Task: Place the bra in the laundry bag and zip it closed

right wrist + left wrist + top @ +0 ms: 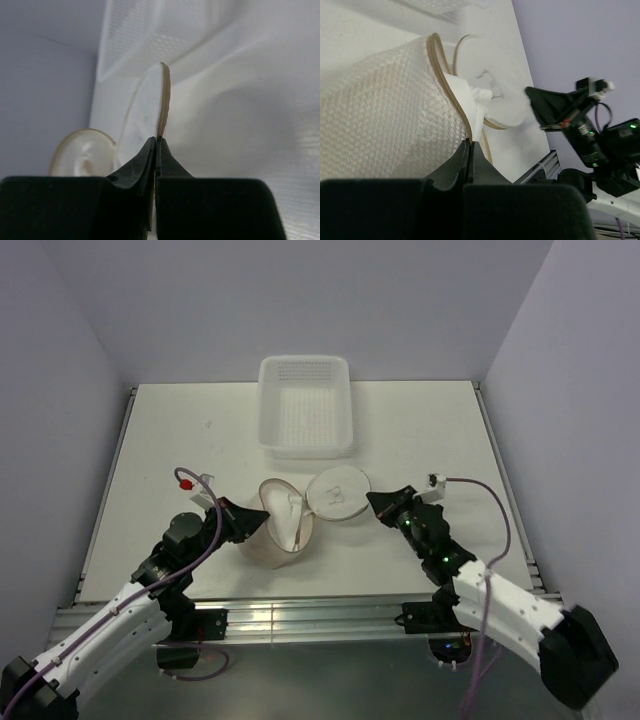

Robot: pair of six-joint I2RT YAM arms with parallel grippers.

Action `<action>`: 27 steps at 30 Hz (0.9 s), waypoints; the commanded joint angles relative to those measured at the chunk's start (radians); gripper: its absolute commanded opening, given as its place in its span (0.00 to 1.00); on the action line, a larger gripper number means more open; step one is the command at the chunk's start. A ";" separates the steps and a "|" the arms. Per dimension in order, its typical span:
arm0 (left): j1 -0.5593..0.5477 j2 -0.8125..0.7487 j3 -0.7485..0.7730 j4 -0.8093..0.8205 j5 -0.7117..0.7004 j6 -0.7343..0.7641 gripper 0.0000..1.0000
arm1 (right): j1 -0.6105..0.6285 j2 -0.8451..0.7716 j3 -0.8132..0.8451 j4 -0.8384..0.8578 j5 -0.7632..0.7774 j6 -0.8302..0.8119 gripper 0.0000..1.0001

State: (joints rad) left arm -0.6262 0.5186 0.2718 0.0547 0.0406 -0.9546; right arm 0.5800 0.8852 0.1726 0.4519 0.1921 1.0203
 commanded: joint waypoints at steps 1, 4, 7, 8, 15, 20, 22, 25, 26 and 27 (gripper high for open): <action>-0.001 0.037 0.040 0.106 0.041 0.027 0.00 | 0.003 -0.284 0.060 -0.215 0.116 -0.156 0.00; -0.003 0.072 0.078 0.125 0.064 0.040 0.00 | 0.006 -0.460 0.196 -0.486 0.174 -0.279 0.00; -0.004 0.074 0.098 0.122 0.081 0.050 0.00 | 0.007 -0.476 0.377 -0.681 0.190 -0.414 0.00; -0.004 0.070 0.102 0.129 0.084 0.044 0.00 | 0.007 -0.454 0.427 -0.728 0.185 -0.440 0.00; -0.004 0.092 0.058 0.190 0.117 -0.010 0.00 | 0.090 -0.313 0.545 -0.887 0.208 -0.560 0.00; -0.006 0.175 0.033 0.238 0.140 -0.016 0.00 | 0.282 -0.269 0.570 -0.947 0.375 -0.588 0.00; -0.009 0.201 0.047 0.276 0.153 -0.009 0.00 | 0.343 -0.237 0.608 -0.975 0.437 -0.585 0.00; -0.017 0.241 0.069 0.283 0.150 0.010 0.00 | 0.388 -0.184 0.659 -0.972 0.471 -0.611 0.00; -0.021 0.250 0.069 0.292 0.147 0.010 0.00 | 0.426 -0.167 0.674 -0.972 0.483 -0.623 0.00; -0.023 0.253 0.069 0.296 0.150 0.007 0.00 | 0.446 -0.149 0.694 -0.976 0.498 -0.629 0.00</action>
State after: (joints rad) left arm -0.6388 0.7643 0.3134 0.2611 0.1650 -0.9623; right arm 0.9710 0.7029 0.7746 -0.5194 0.5816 0.4397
